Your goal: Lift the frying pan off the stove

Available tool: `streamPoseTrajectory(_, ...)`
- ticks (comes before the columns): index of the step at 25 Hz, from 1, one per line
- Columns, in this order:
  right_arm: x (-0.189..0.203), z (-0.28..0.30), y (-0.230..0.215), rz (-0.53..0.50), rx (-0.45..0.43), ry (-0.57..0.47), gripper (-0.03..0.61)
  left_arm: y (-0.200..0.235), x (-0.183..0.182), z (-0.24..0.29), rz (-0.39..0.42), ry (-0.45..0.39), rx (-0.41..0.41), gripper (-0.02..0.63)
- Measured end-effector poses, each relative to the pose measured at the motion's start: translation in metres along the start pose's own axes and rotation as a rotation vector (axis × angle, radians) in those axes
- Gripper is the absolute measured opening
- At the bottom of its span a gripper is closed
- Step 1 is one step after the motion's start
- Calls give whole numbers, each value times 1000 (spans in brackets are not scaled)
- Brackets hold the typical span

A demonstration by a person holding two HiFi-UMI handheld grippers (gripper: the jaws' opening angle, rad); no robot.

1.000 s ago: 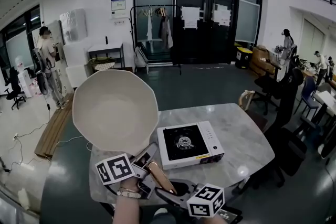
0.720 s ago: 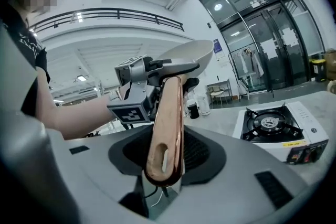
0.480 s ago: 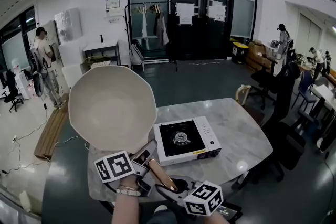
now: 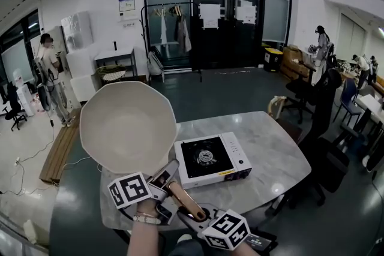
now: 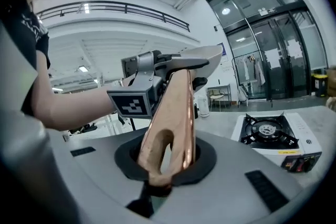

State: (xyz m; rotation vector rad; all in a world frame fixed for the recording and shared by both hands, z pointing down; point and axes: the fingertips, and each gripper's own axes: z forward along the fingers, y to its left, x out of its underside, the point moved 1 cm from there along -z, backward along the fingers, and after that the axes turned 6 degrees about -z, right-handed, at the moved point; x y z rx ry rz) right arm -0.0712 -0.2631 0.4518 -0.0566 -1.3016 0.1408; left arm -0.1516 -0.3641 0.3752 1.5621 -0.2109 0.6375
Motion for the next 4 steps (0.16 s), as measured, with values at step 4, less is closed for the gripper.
streamPoseTrajectory(4, 4, 3, 4, 12, -13, 24, 51, 1, 0, -1, 32, -2, -29, 192)
